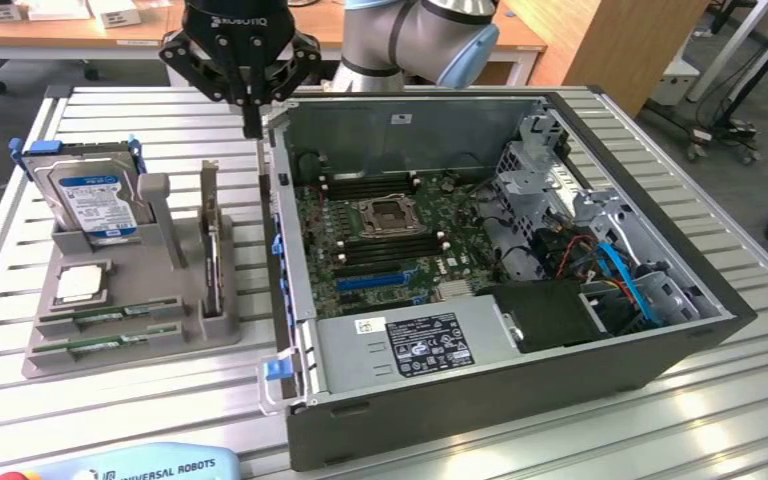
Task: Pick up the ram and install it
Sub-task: 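Reach for the ram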
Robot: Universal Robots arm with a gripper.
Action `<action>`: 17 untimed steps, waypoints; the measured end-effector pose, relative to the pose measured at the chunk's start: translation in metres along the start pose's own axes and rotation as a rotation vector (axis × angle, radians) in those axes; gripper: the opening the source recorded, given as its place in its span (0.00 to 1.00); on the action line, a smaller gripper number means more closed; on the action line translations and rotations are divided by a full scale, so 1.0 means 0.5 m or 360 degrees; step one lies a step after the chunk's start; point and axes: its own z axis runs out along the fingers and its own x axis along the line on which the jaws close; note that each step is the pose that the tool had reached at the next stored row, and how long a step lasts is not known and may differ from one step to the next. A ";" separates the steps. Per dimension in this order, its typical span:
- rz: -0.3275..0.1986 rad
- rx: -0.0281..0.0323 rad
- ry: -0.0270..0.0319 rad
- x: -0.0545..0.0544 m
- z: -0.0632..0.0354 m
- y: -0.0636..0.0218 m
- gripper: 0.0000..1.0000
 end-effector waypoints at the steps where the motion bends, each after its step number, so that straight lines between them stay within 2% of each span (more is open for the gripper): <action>1: 0.0000 0.00000 -0.00001 0.004 0.000 0.000 0.10; 17: 0.0000 -0.00001 -0.00001 0.069 -0.001 -0.005 0.10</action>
